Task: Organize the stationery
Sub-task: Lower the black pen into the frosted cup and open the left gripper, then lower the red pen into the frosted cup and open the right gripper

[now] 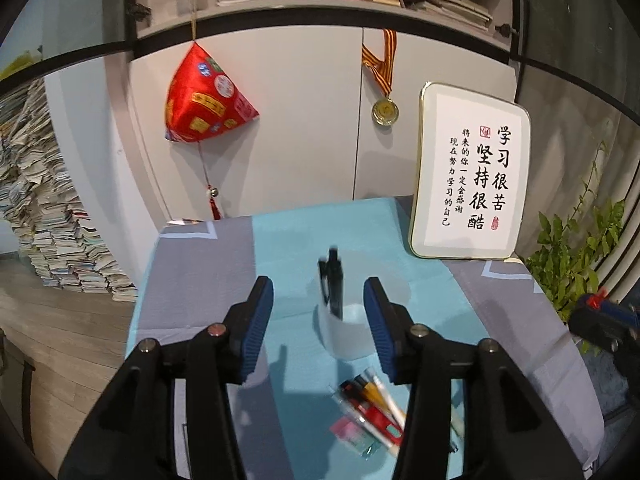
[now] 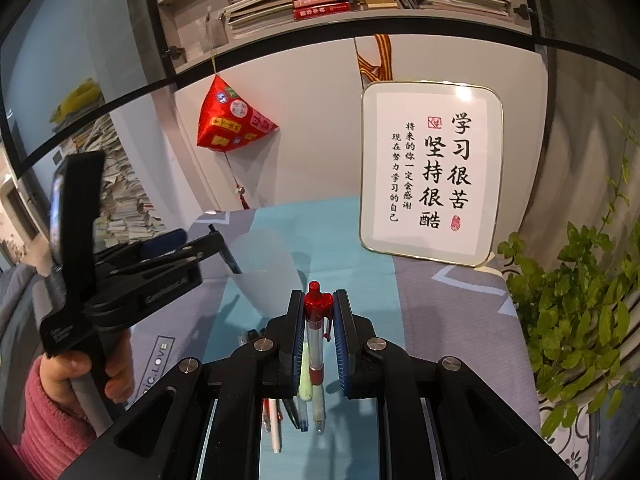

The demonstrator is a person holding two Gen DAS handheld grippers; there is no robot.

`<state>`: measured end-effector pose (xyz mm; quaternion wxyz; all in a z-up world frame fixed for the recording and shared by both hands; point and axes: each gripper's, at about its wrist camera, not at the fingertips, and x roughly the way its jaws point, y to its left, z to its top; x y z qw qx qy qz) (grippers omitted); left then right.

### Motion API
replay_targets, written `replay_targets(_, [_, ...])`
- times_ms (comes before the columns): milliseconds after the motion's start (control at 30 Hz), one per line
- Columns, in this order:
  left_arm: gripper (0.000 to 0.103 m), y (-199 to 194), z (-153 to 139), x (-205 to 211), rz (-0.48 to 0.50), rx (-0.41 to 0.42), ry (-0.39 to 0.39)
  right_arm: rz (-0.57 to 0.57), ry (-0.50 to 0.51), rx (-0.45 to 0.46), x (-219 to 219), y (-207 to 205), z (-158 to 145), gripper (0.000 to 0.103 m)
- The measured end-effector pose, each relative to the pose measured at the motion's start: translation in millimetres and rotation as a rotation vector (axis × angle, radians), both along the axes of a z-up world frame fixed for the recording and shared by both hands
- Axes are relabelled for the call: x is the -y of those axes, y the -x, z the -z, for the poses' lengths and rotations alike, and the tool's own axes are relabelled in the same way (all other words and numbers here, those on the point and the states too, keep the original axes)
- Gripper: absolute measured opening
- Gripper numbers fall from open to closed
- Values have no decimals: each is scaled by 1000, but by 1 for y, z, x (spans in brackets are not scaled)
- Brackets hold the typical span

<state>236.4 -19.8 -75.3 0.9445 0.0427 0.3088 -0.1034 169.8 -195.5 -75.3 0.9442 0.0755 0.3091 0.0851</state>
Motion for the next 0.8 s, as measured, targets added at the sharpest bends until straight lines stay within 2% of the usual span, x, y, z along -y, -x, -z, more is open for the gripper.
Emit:
replay_targets(300, [47, 34, 7, -26, -39, 31, -8, -30, 30, 28, -20, -8, -16, 15])
replay_targets(567, [50, 58, 18, -44, -47, 40, 1, -49, 61, 82, -42, -24, -42, 15])
replay_targets(800, [50, 66, 19, -58, -52, 50, 18, -46, 78, 137, -63, -53, -64, 15])
